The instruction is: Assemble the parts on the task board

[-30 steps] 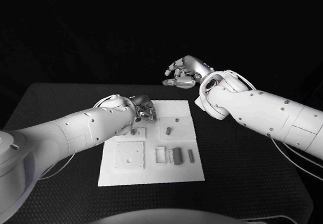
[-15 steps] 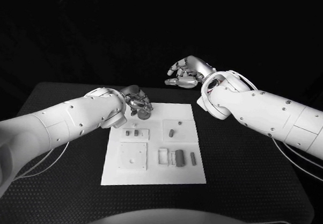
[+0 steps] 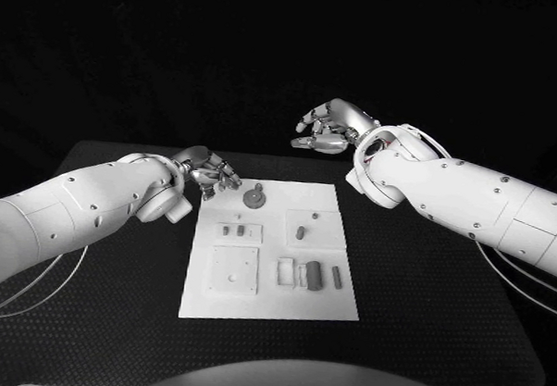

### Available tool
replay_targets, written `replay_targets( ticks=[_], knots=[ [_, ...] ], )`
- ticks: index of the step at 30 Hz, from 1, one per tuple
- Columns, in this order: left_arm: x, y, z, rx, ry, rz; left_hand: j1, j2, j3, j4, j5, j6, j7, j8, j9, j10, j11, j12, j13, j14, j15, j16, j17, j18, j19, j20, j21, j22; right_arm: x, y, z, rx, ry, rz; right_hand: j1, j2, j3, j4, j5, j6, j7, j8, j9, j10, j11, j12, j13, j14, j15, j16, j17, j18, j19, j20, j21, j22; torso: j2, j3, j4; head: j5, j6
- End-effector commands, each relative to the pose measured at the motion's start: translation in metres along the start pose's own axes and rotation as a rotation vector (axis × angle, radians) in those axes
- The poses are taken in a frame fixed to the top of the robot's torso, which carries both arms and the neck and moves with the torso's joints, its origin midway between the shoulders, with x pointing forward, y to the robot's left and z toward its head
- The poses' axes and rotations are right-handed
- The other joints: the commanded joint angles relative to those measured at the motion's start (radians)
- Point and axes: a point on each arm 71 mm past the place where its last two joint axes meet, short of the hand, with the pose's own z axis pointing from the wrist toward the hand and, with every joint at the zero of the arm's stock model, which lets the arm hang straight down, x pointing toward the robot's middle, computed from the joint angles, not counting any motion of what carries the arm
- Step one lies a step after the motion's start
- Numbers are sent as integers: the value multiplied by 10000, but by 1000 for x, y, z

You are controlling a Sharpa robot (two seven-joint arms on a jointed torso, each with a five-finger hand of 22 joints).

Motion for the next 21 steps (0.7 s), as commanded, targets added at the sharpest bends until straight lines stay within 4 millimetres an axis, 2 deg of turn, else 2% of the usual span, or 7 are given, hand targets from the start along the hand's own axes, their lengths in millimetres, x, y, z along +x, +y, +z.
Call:
replay_targets(
  ticks=[1,2,4,7,10,19,21],
  knots=[
    [1,-5,-1,863,439,-950,-47,60,-62,-30,23,237,175,33,203,65,-1,85,17,-4,-41,-59,3,757,-69,9,12,222,3,0,0,-61,185,44,-104,0,3,51,11,-112,211,46,-18,-52,4,67,-15,21,25,22,-15,124,37,-25,-37,111,-5,-24,27,70,2],
    [0,-4,-1,893,433,-980,-53,57,-73,-35,23,237,174,35,208,66,-2,97,21,-8,-41,-59,4,755,-74,9,14,223,4,0,0,-59,199,50,-104,0,3,52,11,-112,211,46,-18,-52,4,67,-15,21,25,22,-15,124,37,-25,-37,111,-12,-33,32,70,2],
    [-2,-2,-2,932,366,-1140,-62,56,-92,-48,26,238,173,38,218,63,-3,118,27,-19,-42,-61,5,752,-87,8,14,223,5,0,-1,-46,221,66,-104,2,4,53,12,-112,211,47,-18,-52,3,67,-16,21,25,22,-15,124,37,-26,-37,111,17,-14,6,115,2],
    [-1,1,-2,1031,456,-1383,-71,62,-121,-73,30,229,175,39,236,38,-1,158,39,-75,-40,-75,8,738,-142,14,2,222,7,0,-1,-29,325,82,-105,5,5,55,12,-112,211,47,-18,-52,3,68,-16,21,25,23,-15,124,37,-26,-37,111,19,-26,5,142,2],
    [-1,2,-3,1182,378,-1414,-78,77,-140,-83,33,221,177,38,249,15,2,182,45,-111,-36,-78,14,730,-173,16,0,223,11,-1,0,119,581,351,-105,15,8,60,12,-110,210,49,-18,-53,3,69,-16,20,25,23,-15,124,37,-27,-37,111,43,-8,-11,187,2],
    [-4,4,-5,1519,7,-1386,-59,89,-150,-109,39,216,178,38,263,-4,3,210,50,-137,-36,-74,22,726,-192,12,5,225,22,1,2,604,1328,1660,-76,202,6,38,6,-56,193,94,-11,-52,-13,94,-15,27,9,43,-8,124,47,-44,-25,120,49,7,32,213,2],
    [-5,5,-6,1528,-129,-1370,-58,89,-154,-113,39,218,178,39,266,-7,3,215,51,-139,-36,-72,23,726,-193,11,8,226,25,2,2,777,1600,1941,-84,235,-5,33,5,-45,189,103,-9,-48,-17,102,-14,31,6,50,-5,124,50,-46,-21,122,47,12,14,221,2]
  ],
)
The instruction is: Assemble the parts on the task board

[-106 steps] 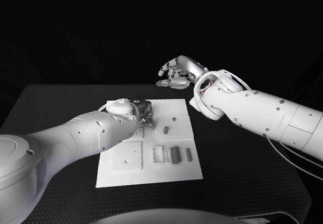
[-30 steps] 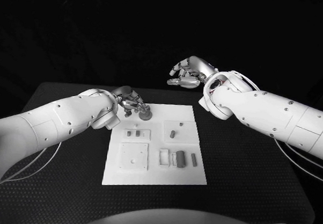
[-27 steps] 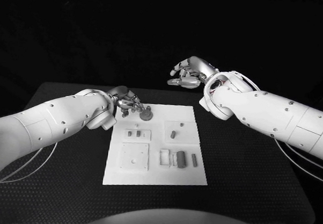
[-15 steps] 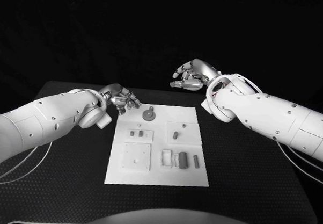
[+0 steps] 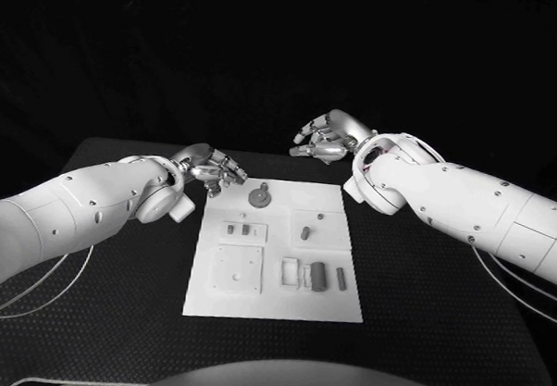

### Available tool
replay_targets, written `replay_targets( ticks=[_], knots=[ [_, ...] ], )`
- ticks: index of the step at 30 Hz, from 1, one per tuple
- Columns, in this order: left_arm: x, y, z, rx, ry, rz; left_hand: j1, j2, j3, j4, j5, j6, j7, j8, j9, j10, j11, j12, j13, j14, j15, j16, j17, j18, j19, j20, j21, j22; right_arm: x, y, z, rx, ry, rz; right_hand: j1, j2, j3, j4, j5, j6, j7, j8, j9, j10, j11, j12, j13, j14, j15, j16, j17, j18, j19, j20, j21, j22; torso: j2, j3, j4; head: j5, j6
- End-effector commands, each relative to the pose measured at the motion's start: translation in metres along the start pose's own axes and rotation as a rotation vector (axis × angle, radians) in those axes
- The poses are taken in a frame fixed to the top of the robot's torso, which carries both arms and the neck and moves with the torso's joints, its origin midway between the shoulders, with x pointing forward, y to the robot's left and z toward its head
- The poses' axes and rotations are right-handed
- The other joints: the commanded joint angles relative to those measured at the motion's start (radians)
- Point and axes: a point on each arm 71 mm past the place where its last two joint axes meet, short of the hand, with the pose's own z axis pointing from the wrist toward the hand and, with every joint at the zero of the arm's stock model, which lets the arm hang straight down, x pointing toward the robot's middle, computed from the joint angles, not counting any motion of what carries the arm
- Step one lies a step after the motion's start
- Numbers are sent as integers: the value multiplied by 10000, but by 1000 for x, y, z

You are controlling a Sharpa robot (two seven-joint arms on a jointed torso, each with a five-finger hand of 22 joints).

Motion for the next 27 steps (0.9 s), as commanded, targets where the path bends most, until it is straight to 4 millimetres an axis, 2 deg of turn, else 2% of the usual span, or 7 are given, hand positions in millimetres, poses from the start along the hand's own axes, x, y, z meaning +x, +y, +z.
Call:
replay_targets(
  ticks=[1,5,11,14,16,22,27],
  knots=[
    [-1,-3,-1,539,-238,-167,30,81,-45,-4,41,219,178,43,32,-7,3,67,11,-88,11,-32,13,729,-69,-10,9,226,9,-1,1,558,996,1135,8,119,-14,32,4,-60,163,70,0,-46,-19,67,-5,33,4,53,-5,124,30,-26,-20,124,-1,9,1,8,2],
    [-2,-2,-1,577,-392,-116,38,82,-49,-12,43,224,176,47,39,-9,1,78,13,-89,10,-27,16,729,-67,-14,16,227,22,-2,3,1264,1916,2468,-81,215,-69,53,3,-30,154,96,3,-56,-26,77,-7,33,-3,63,-2,124,22,-24,-22,126,-1,10,-31,28,2],
    [1,-5,-1,840,-797,525,62,79,-56,-33,51,233,170,53,53,-6,-6,105,16,-82,1,-15,23,733,-51,-24,34,229,41,5,7,2498,2907,4236,-426,410,-252,145,-1,77,114,177,19,-24,-62,138,3,68,-35,119,18,124,38,-30,8,144,13,12,-13,31,44],
    [3,-6,0,886,-901,844,72,71,-58,-42,55,238,167,56,60,-3,-9,116,16,-76,-3,-10,25,735,-41,-29,44,229,47,9,9,2824,2980,4337,-632,436,-335,174,6,118,88,207,21,28,-89,177,6,114,-63,155,27,124,79,-60,39,151,18,14,1,44,64],
    [5,-6,0,926,-949,990,80,69,-58,-46,59,241,165,58,64,0,-12,123,16,-71,-6,-8,26,736,-33,-32,50,228,52,11,12,3063,3052,4464,-768,433,-365,221,10,162,69,235,26,66,-109,198,5,147,-82,176,31,124,119,-84,62,153,24,25,-12,57,85],
    [6,-8,1,984,-1175,1287,99,60,-56,-57,70,252,157,63,76,9,-20,143,14,-55,-16,-1,28,740,-10,-42,67,226,62,14,20,3494,2997,4397,-969,420,-359,282,15,262,21,299,40,152,-157,243,3,233,-129,225,41,124,200,-154,109,155,34,24,-21,64,111],
    [9,-9,1,1021,-1171,1400,111,55,-51,-61,77,260,153,67,83,16,-26,155,12,-43,-22,2,29,743,5,-48,77,224,69,15,24,3649,2988,3930,-1096,386,-352,328,14,313,-1,331,47,172,-179,254,0,258,-150,238,43,124,226,-184,129,156,52,45,-4,88,127]
  ],
)
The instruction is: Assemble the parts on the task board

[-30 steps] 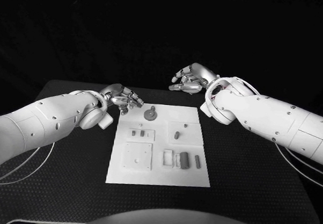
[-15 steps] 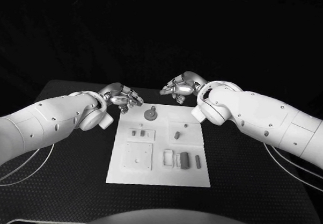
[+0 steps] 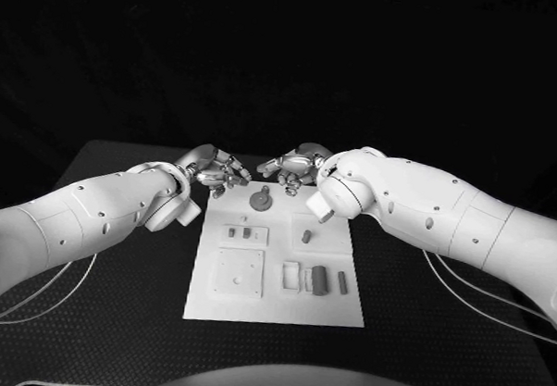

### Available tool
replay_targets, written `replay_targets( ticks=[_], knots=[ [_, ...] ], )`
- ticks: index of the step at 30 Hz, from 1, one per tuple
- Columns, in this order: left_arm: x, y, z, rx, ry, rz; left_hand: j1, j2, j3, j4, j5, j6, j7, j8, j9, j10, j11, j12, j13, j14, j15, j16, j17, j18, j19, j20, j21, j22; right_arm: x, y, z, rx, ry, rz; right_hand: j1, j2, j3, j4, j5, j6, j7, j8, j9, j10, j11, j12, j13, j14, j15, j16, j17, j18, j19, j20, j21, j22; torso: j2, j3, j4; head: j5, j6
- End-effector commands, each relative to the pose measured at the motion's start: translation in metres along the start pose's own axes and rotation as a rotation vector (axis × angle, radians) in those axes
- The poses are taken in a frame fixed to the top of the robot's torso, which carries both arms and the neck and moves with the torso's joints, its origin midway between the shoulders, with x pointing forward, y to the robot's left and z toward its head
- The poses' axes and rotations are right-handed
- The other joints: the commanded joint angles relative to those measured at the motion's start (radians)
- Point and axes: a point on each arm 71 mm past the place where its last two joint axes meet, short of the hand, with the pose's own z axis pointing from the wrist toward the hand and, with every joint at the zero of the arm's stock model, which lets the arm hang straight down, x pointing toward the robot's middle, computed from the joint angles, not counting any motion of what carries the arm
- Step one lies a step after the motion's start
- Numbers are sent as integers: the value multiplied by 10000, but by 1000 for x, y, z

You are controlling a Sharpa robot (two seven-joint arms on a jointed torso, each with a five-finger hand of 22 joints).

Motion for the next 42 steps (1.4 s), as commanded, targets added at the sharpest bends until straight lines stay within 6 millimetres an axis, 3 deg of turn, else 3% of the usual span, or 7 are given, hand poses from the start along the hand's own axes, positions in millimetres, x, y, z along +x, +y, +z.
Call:
replay_targets(
  ticks=[1,23,32,42],
  knots=[
    [1,-4,0,288,-238,411,54,1,-8,-21,58,233,180,45,27,17,-27,42,6,-35,-57,2,11,743,6,-54,41,224,2,-5,3,535,-50,-171,-119,6,23,69,14,94,10,57,15,66,-1,55,-2,44,-10,41,15,139,12,-41,67,155,16,12,6,18,2],
    [13,-11,2,484,40,771,69,-5,7,-19,68,242,171,46,41,35,-37,68,-1,-9,-69,4,10,746,37,-64,57,216,14,1,11,399,-126,-460,-692,-377,131,389,18,104,-12,81,7,24,-24,40,-21,30,-36,19,4,139,-8,-100,61,139,28,23,-29,63,2],
    [20,-16,5,618,233,793,70,-10,11,-19,71,242,169,44,45,38,-38,73,-4,-4,-71,4,9,746,42,-66,59,214,21,-3,15,678,393,-324,-626,-277,209,327,15,93,-4,85,11,-13,-15,41,-15,8,-26,11,4,139,-31,-108,63,146,23,5,-3,8,-19],
    [23,-18,6,672,303,826,78,-14,17,-24,78,242,167,42,49,41,-41,80,-8,5,-74,4,9,747,49,-70,61,212,22,-6,16,741,353,-531,-574,-127,201,146,6,99,-1,105,22,-32,-11,60,-3,1,-20,21,10,139,-50,-100,85,161,26,26,-22,24,-44]
  ],
)
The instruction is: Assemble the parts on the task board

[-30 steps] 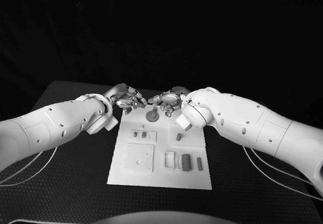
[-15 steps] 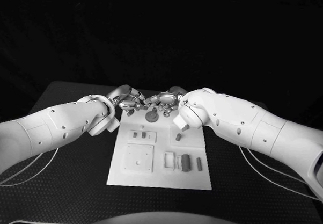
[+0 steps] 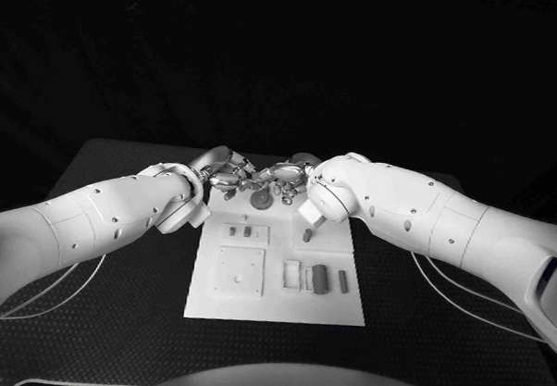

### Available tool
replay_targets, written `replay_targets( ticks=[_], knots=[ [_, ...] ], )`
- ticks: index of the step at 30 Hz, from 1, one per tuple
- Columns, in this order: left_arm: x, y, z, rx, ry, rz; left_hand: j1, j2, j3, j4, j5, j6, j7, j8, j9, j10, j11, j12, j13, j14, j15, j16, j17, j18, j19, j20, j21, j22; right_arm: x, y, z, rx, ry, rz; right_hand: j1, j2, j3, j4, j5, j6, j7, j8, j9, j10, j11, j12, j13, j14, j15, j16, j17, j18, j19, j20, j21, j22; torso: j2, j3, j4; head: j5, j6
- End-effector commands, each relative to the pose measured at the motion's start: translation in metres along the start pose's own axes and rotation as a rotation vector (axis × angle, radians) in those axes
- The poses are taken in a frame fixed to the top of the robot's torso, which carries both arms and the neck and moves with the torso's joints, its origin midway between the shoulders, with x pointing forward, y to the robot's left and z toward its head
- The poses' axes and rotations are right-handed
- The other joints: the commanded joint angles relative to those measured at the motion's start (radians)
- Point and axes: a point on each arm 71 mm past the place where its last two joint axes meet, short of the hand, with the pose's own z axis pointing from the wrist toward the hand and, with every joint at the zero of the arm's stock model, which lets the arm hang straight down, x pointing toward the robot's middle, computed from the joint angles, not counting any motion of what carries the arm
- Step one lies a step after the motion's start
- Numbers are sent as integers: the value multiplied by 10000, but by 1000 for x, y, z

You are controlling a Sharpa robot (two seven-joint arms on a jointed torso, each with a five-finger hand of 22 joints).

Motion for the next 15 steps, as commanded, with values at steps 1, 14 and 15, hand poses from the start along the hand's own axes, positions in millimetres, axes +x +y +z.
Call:
replay_targets(
  ticks=[1,14,15],
  knots=[
    [2,-4,1,190,98,17,-13,79,45,3,41,241,168,27,6,41,-41,42,-4,0,-45,4,14,747,10,-70,62,212,3,2,0,-72,219,-87,-12,96,6,-84,6,-26,26,47,6,-69,24,66,8,-32,-52,24,13,145,-6,-68,34,162,3,14,-7,-8,-12],
    [4,-5,1,238,200,167,-14,78,48,5,45,241,167,24,10,43,-42,48,-8,7,-46,3,13,746,16,-72,64,209,1,4,0,-446,-119,290,243,745,60,-715,9,408,-123,332,152,81,-114,129,1,58,-165,70,14,145,43,-76,133,175,1,15,-6,-17,-4],
    [4,-5,1,240,208,167,-14,78,48,5,45,241,167,24,10,43,-42,48,-8,8,-46,3,13,746,17,-72,65,209,1,5,0,-462,-124,292,277,836,66,-809,9,497,-161,391,191,128,-151,132,-9,93,-201,83,14,145,77,-85,159,176,0,13,-6,-21,-5]
  ],
)
